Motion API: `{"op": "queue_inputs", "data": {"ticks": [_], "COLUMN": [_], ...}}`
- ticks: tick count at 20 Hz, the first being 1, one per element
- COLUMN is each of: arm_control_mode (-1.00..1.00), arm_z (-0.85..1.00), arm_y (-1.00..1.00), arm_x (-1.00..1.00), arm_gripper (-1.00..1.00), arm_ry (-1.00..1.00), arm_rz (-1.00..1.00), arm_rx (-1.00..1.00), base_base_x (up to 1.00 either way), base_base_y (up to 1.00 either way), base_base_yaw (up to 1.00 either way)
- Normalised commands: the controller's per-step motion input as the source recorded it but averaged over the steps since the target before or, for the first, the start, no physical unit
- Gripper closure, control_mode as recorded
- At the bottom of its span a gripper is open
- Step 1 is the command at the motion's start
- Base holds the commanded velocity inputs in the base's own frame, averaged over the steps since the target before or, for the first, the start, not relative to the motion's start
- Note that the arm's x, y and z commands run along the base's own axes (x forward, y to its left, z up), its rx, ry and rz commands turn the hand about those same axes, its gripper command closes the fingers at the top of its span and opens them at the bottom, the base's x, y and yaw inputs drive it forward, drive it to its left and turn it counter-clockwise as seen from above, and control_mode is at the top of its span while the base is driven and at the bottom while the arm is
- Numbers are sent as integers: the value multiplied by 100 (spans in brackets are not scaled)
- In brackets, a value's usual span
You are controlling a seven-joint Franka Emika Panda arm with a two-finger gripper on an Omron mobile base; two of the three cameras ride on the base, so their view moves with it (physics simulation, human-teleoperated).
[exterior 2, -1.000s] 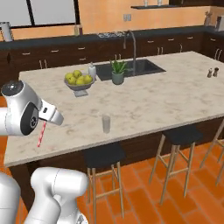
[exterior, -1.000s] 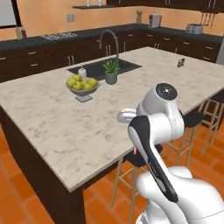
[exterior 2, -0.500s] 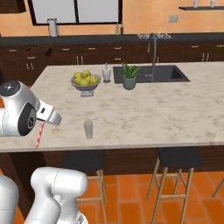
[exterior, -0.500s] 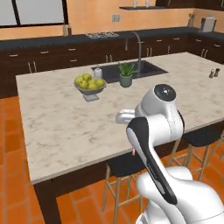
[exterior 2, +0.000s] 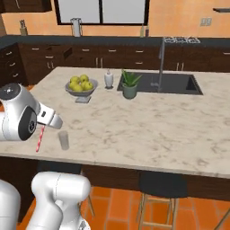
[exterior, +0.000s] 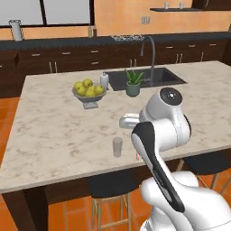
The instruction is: Take a straw from the drawer in front and place it inside the glass cup on the dining counter.
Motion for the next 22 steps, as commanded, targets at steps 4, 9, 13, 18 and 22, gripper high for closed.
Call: {"op": "queue_inputs", "data": {"ticks": [4, 9, 13, 18, 22], "arm_control_mode": [100, -100, -100, -100, -100], "arm_z": [0, 29, 48, 14, 0], "arm_y": [0, -7, -40, -35, -1], "arm_x": [0, 4, 1, 36, 41], "arm_gripper": [100, 100, 100, 100, 100], "arm_ry": [0, -7, -31, -30, -26], "arm_rz": [0, 15, 45, 62, 64], "arm_rx": [0, 6, 12, 16, 18], "base_base_x": [93, 29, 0, 0, 0], "base_base_y": [-11, 0, 0, 0, 0], "base_base_yaw": [25, 8, 0, 0, 0]}}
